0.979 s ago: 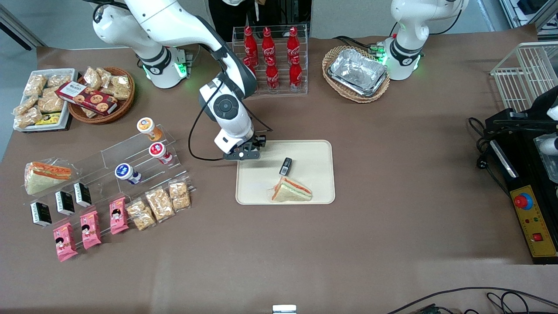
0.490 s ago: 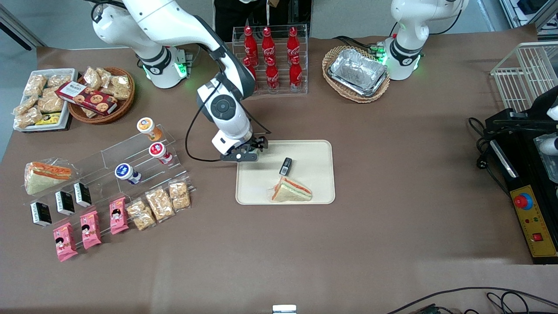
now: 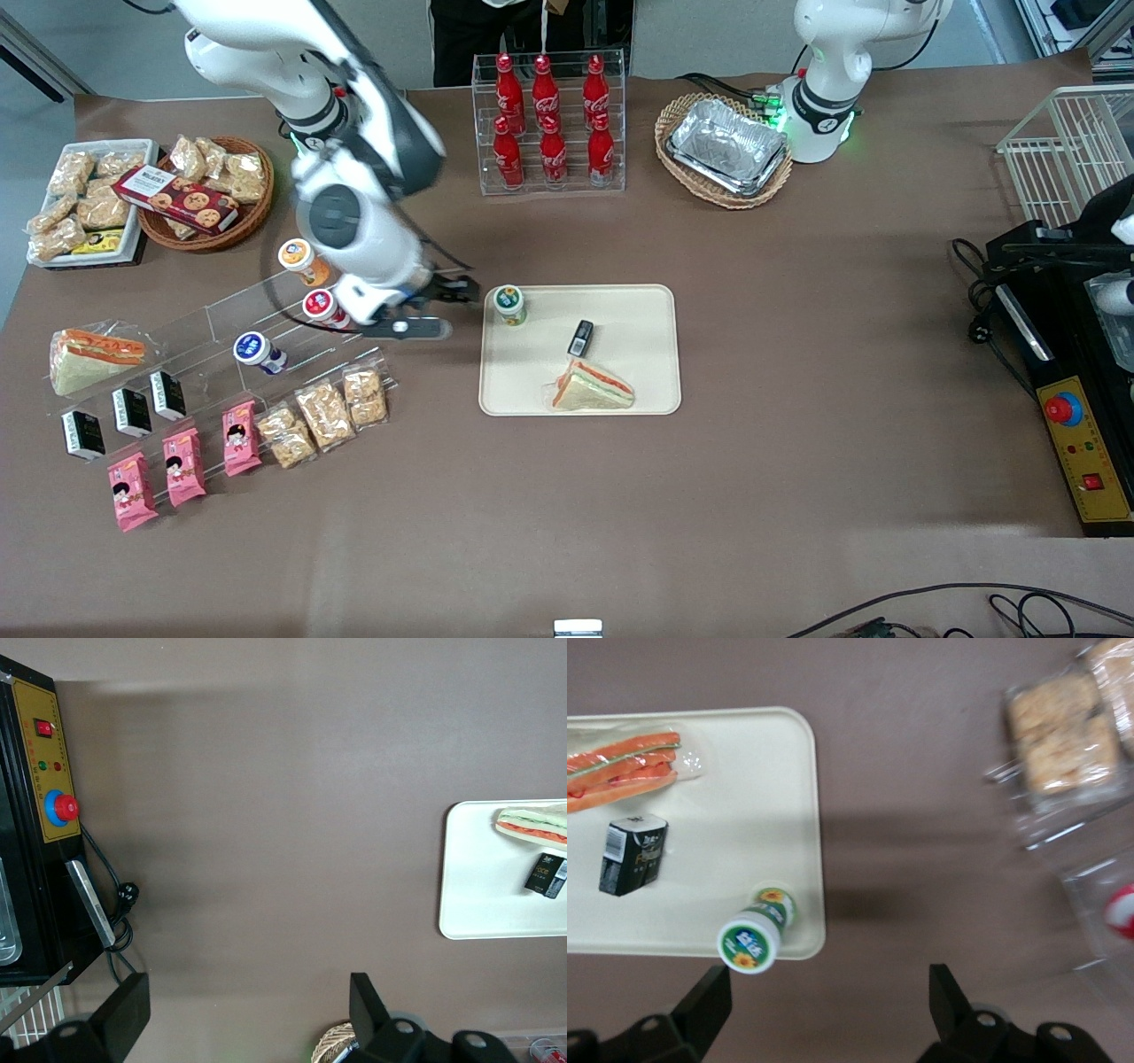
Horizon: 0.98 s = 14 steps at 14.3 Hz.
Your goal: Place green gum on tray
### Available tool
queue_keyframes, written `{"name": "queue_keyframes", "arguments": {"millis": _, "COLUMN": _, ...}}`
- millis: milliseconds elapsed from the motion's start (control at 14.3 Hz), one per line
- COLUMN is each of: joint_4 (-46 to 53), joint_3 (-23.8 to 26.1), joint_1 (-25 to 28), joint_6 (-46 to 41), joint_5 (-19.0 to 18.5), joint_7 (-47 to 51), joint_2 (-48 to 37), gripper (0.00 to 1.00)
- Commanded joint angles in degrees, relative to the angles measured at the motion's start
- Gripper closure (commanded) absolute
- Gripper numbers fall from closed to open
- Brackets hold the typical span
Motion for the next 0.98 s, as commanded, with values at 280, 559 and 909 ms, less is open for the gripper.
{"name": "queue_keyframes", "arguments": {"millis": 280, "joint_4": 8.9, "joint_3": 0.4, "joint_1": -16.3, "joint_6": -21.0, "joint_5": 0.2, "joint_7": -17.3, "joint_2": -6.4, "gripper": 0.0}}
{"name": "queue_keyframes", "arguments": {"millis": 559, "joint_4": 16.6, "joint_3": 0.4, "joint_1": -21.9, "joint_6": -28.2, "joint_5": -5.0, "joint_7": -24.4, "joint_2": -5.7, "gripper": 0.0}}
{"name": "queue_keyframes", "arguments": {"millis": 909, "joint_4": 25.5, "joint_3": 0.3, "joint_1": -27.1, "joint_6": -34.5, "joint_5": -6.3, "joint_7": -30.3, "joint_2": -2.9, "gripper": 0.0}}
